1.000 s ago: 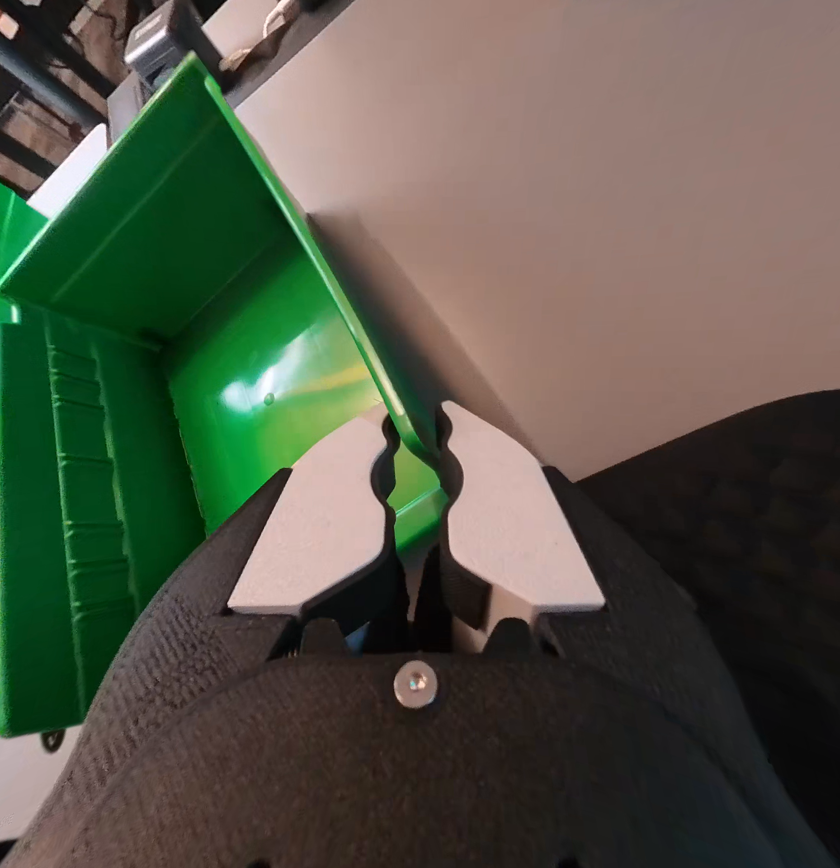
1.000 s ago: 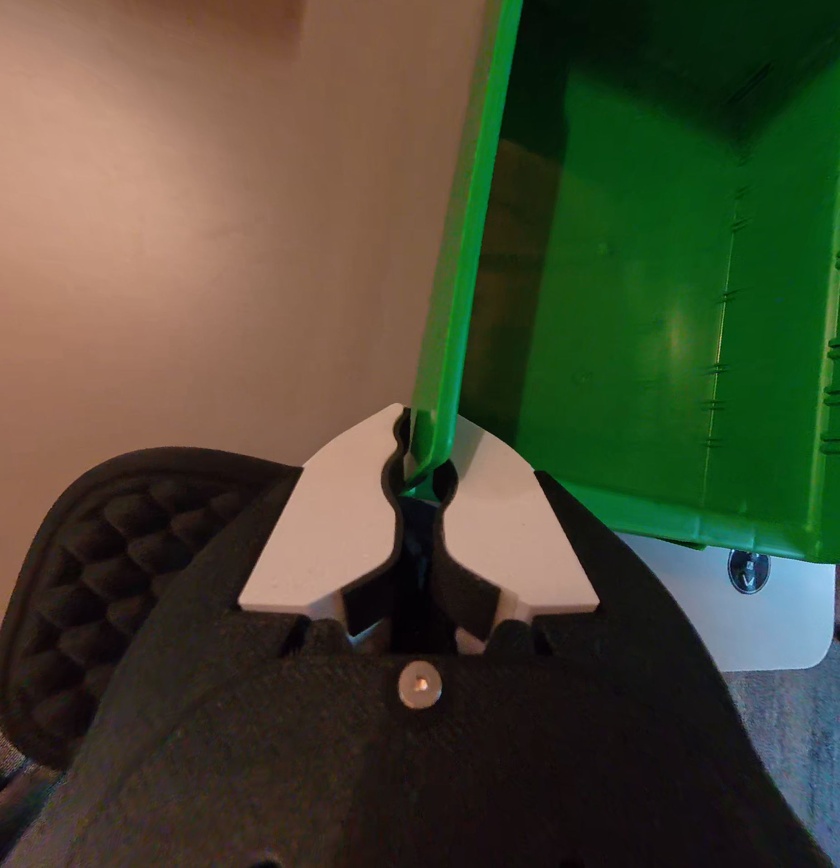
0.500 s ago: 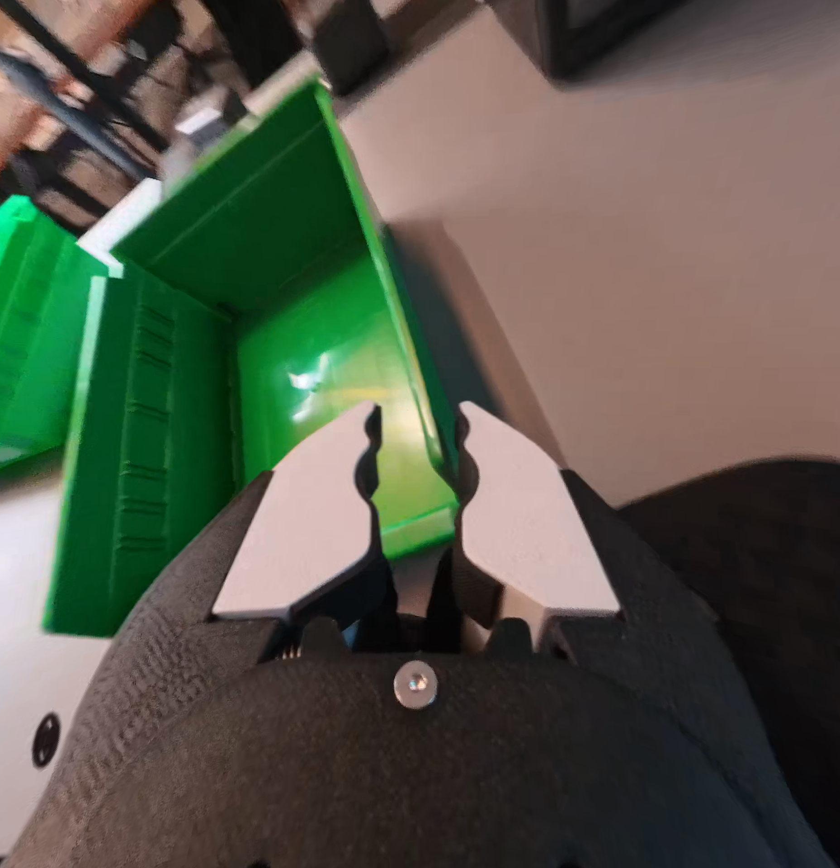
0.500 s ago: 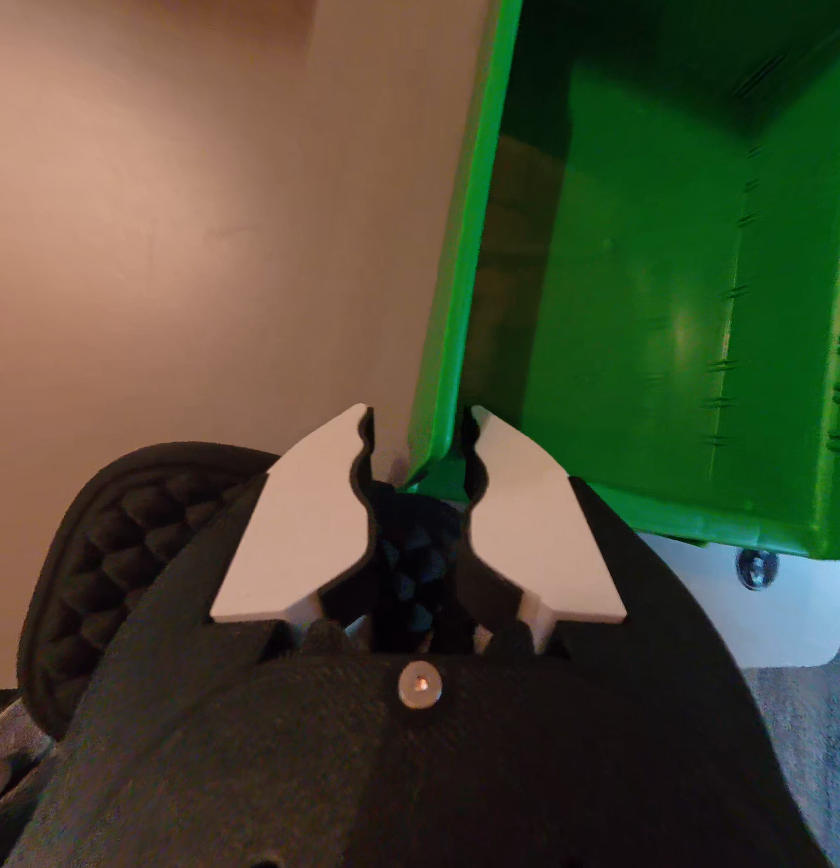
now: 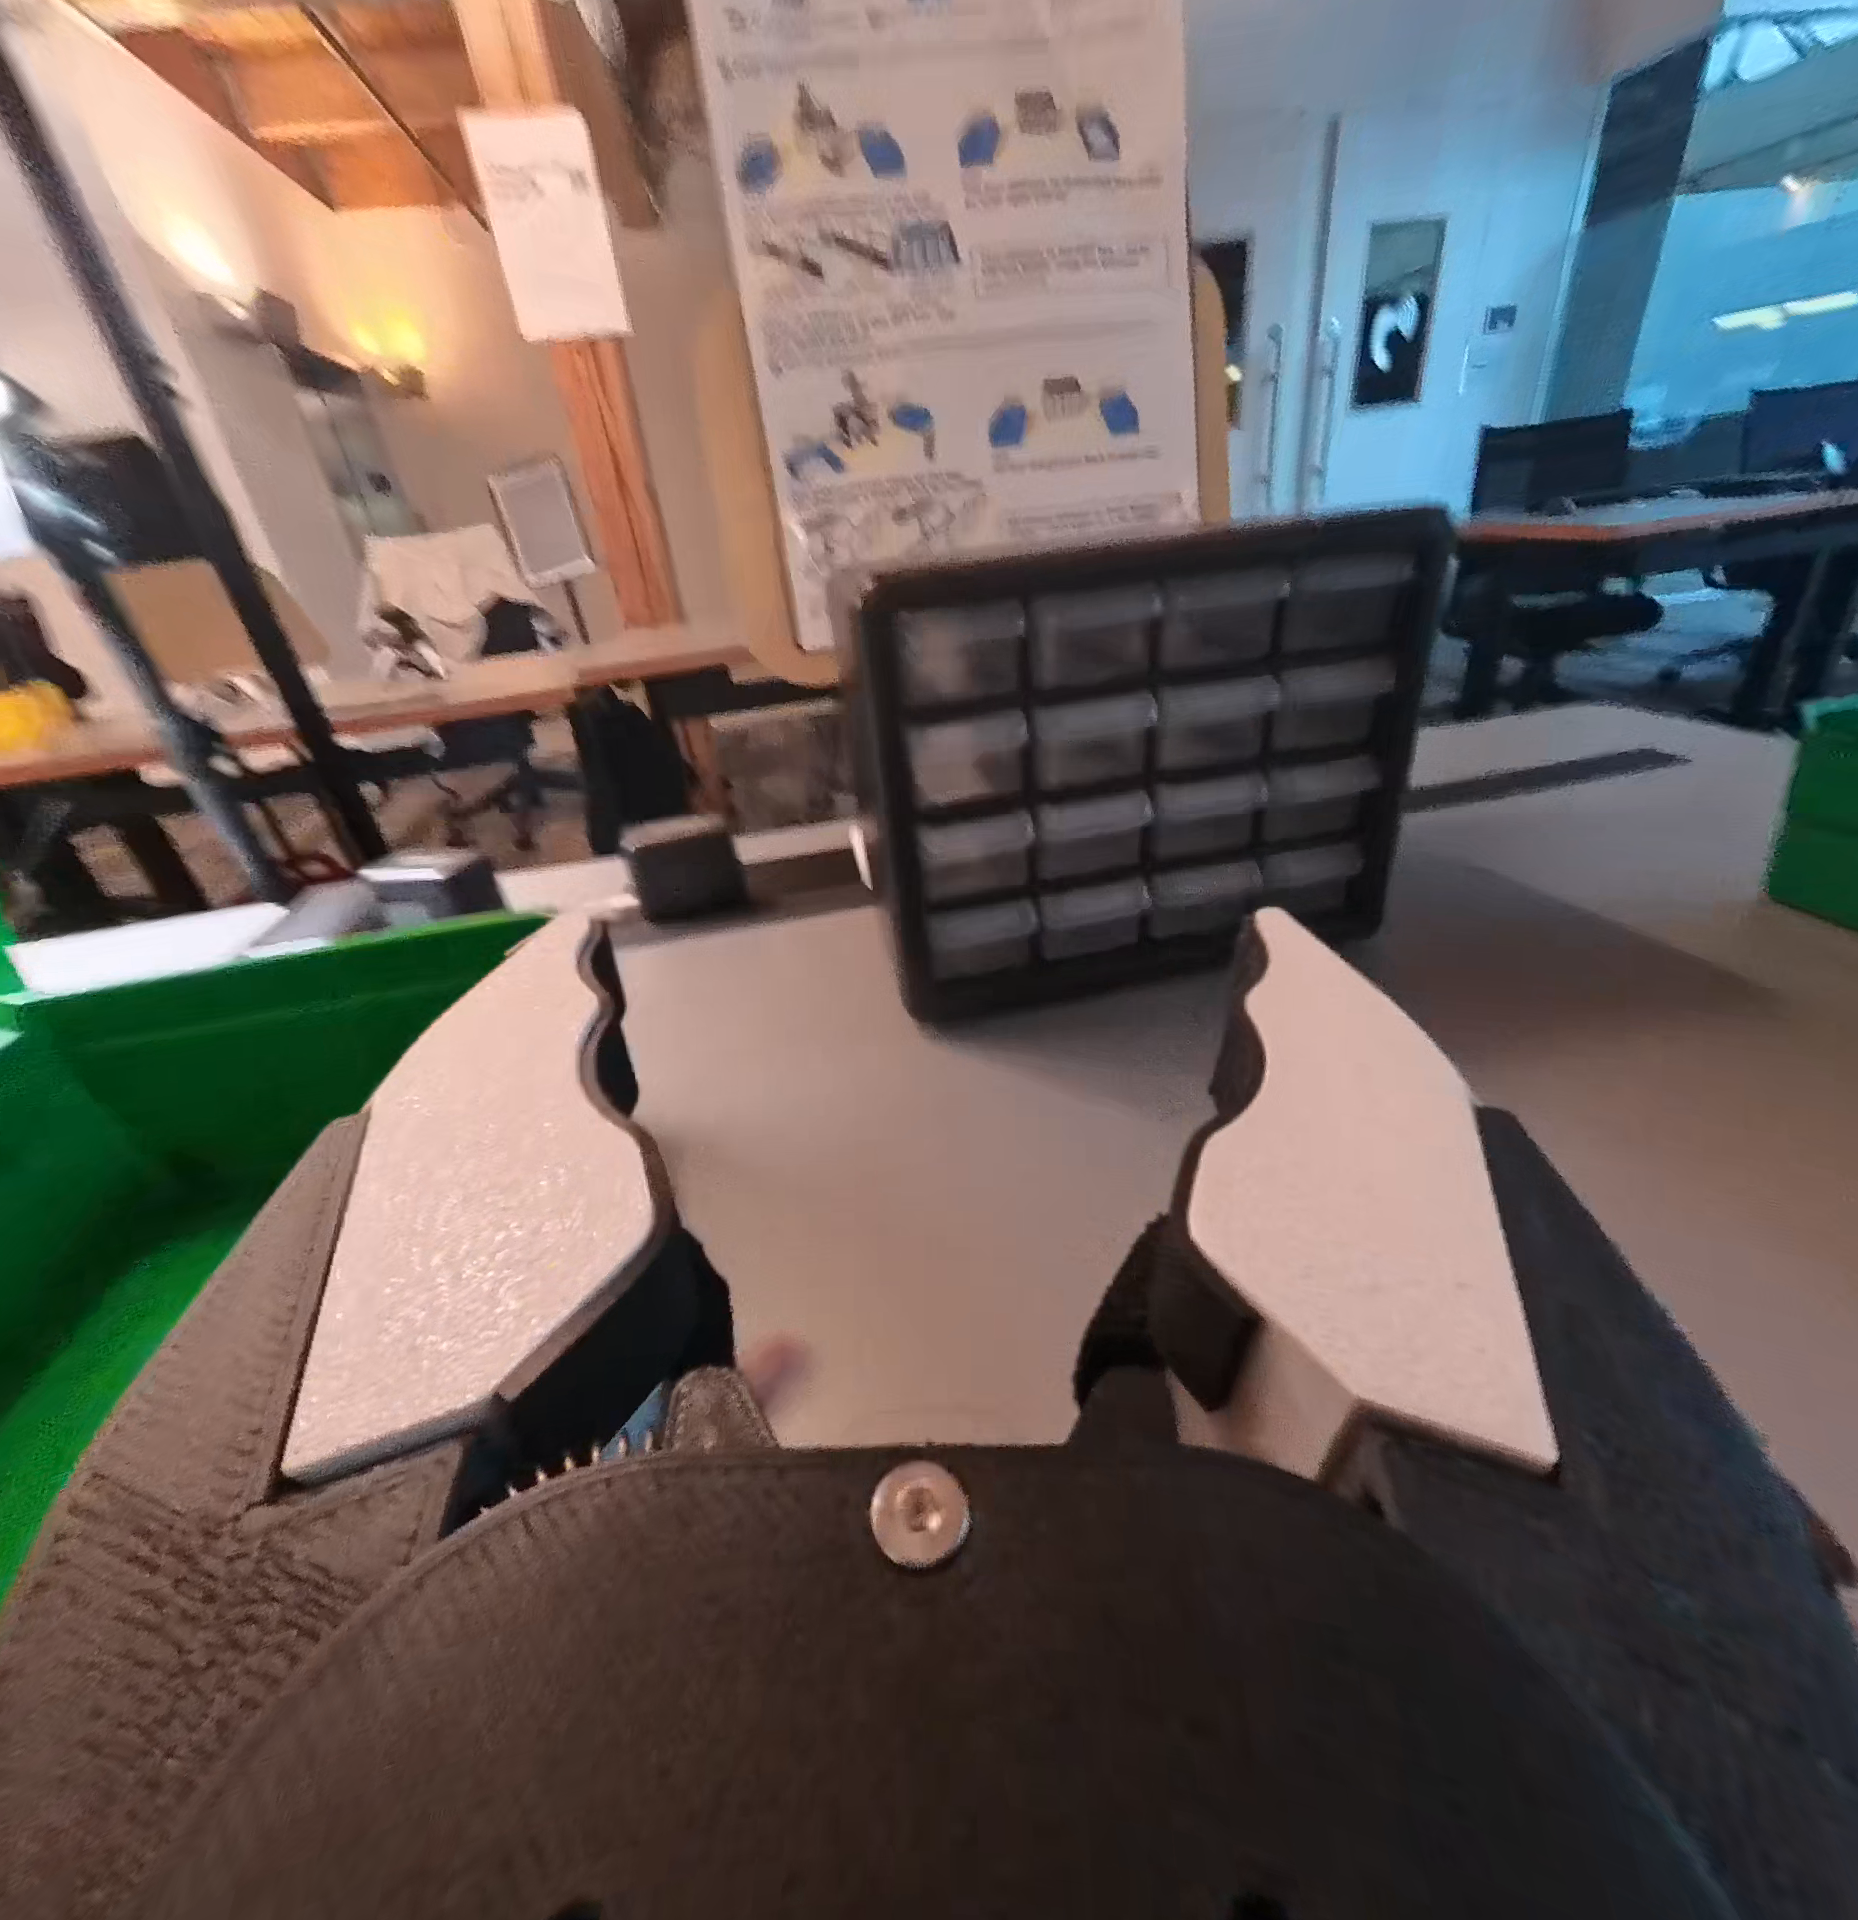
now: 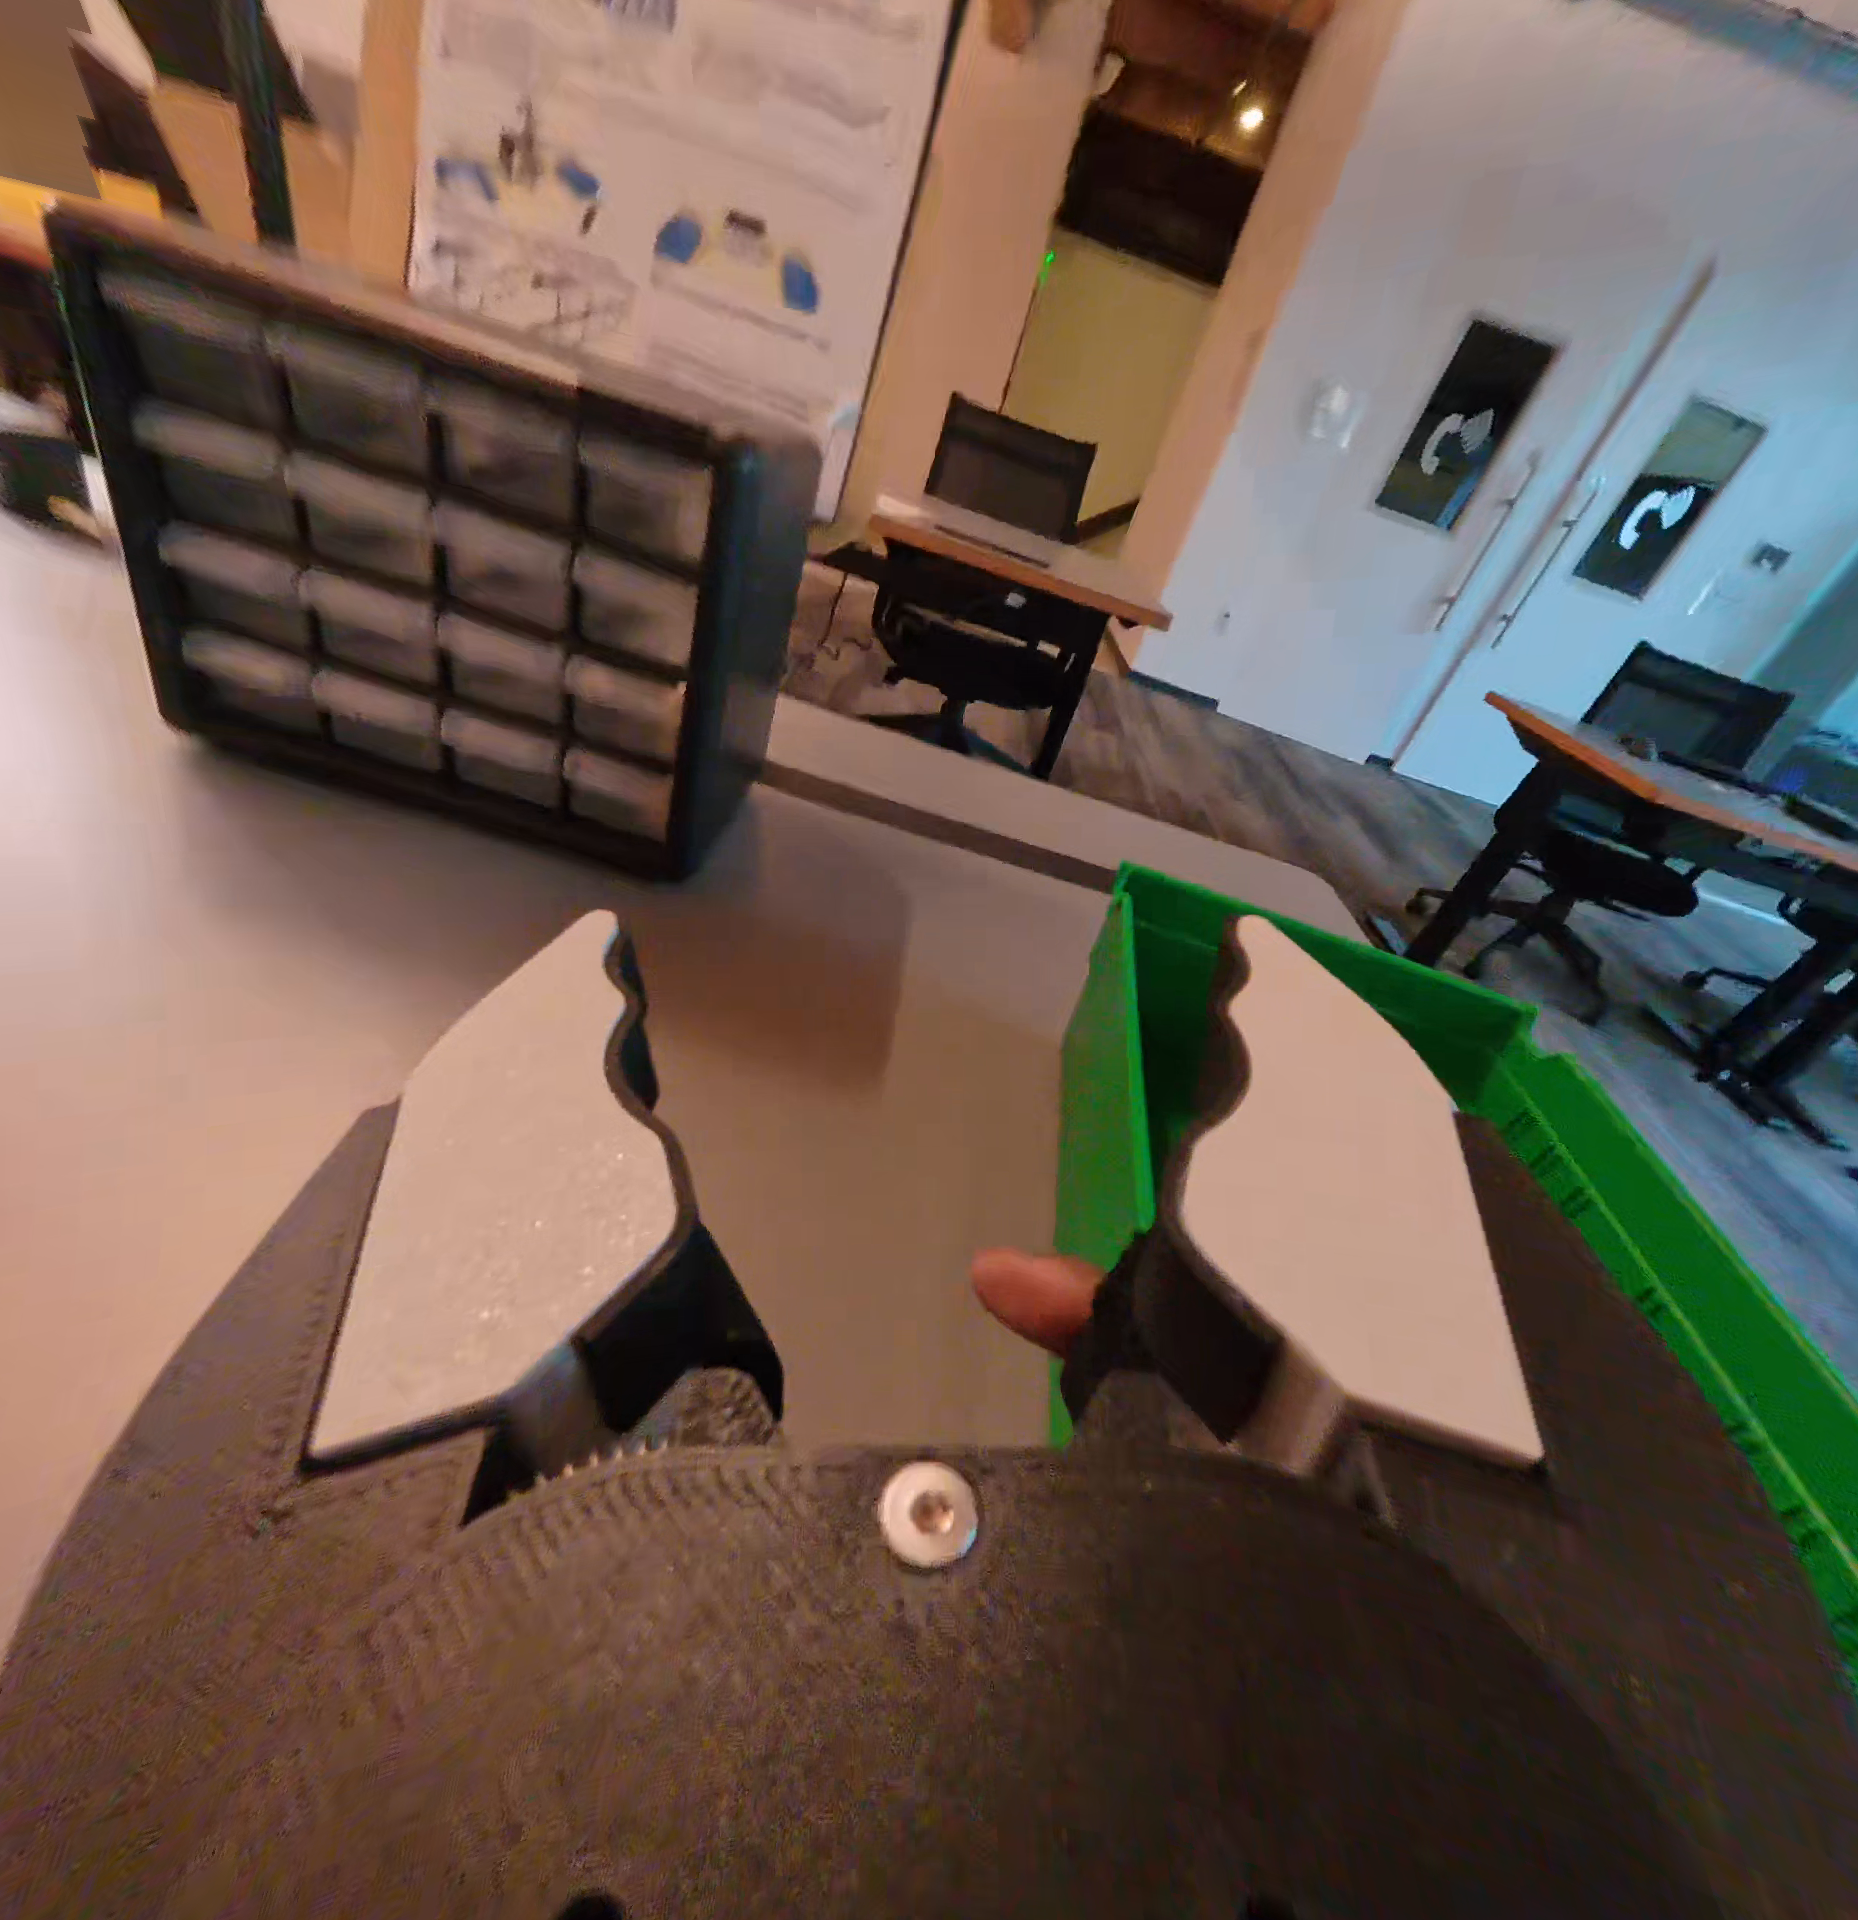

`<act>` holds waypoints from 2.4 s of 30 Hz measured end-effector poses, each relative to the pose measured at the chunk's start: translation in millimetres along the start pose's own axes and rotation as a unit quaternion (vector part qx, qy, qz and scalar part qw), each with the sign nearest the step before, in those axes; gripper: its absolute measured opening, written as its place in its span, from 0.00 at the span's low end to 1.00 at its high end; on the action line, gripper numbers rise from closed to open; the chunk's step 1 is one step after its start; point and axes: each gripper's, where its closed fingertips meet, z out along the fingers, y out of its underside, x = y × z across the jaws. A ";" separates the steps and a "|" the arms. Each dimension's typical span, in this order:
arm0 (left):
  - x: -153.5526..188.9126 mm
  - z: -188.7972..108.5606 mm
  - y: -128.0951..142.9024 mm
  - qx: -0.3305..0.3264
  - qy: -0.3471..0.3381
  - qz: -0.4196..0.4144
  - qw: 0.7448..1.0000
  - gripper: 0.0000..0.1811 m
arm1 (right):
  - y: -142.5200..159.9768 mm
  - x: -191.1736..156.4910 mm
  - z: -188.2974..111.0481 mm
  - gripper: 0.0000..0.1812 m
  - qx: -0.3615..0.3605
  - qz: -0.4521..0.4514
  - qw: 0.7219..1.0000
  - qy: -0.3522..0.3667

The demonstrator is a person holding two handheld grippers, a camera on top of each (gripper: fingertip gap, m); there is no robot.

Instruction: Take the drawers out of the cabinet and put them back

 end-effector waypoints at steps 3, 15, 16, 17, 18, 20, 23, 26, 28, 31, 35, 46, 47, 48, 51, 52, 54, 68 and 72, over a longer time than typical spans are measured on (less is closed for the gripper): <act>6.8 14.5 35.4 -0.060 0.002 0.011 0.998 0.66 | 19.1 -13.2 16.1 0.66 -0.027 -0.004 1.000 -0.013; -3.1 20.9 62.3 -0.110 -0.028 0.081 0.990 0.68 | 45.0 -45.4 44.0 0.73 -0.014 0.119 0.988 -0.097; -2.7 20.9 62.0 -0.109 -0.028 0.081 0.990 0.68 | 46.3 -44.7 44.4 0.73 -0.016 0.121 0.988 -0.095; -1.7 21.2 61.5 -0.109 -0.026 0.079 0.991 0.68 | 47.5 -44.5 44.8 0.73 -0.019 0.121 0.988 -0.095; 0.4 21.6 60.6 -0.108 -0.021 0.078 0.991 0.68 | 48.5 -44.7 45.0 0.73 -0.020 0.122 0.988 -0.095; 6.4 23.1 54.7 -0.101 -0.007 0.076 0.992 0.68 | 49.1 -43.3 45.4 0.73 -0.021 0.125 0.988 -0.092; 24.3 28.5 34.7 -0.079 0.042 0.080 0.993 0.66 | 48.1 -42.1 45.2 0.72 -0.017 0.133 0.987 -0.091; 41.7 41.7 2.3 -0.049 0.100 0.089 0.990 0.62 | 47.3 -43.5 44.8 0.71 -0.013 0.143 0.985 -0.097; 48.2 57.0 -23.0 -0.020 0.122 0.108 0.986 0.57 | 46.8 -43.4 44.9 0.70 -0.010 0.146 0.984 -0.099; 50.1 90.9 -50.2 0.009 0.114 0.171 0.978 0.53 | 47.5 -43.2 45.8 0.70 -0.010 0.152 0.983 -0.100; 35.1 151.8 -65.6 0.054 0.042 0.315 0.947 0.43 | 47.5 -43.3 46.0 0.69 -0.006 0.164 0.981 -0.106; 14.3 205.1 -6.4 0.086 0.039 0.448 0.889 0.27 | 50.1 -39.9 47.2 0.67 -0.002 0.188 0.977 -0.105; 17.6 205.7 -6.5 0.087 0.039 0.454 0.886 0.25 | 50.5 -40.5 47.4 0.67 -0.003 0.186 0.977 -0.106; 18.2 207.1 -8.9 0.089 0.023 0.470 0.878 0.22 | 50.6 -41.0 47.5 0.66 -0.004 0.185 0.977 -0.106; 20.4 210.7 -13.6 0.090 -0.021 0.533 0.841 0.15 | 50.5 -41.8 47.3 0.66 -0.002 0.183 0.977 -0.107; 19.7 212.3 -14.2 0.088 -0.034 0.543 0.834 0.12 | 50.4 -41.7 47.3 0.66 -0.002 0.183 0.977 -0.107; 20.4 214.7 -11.0 0.083 -0.038 0.557 0.826 0.10 | 50.7 -41.9 47.7 0.65 -0.003 0.183 0.977 -0.107; 10.9 218.3 -7.5 0.068 -0.055 0.559 0.824 0.03 | 49.3 -48.3 47.2 0.60 -0.004 0.169 0.978 -0.119; 10.3 218.3 -7.3 0.063 -0.054 0.561 0.824 0.03 | 25.8 -64.8 42.8 0.40 0.021 0.176 0.973 -0.147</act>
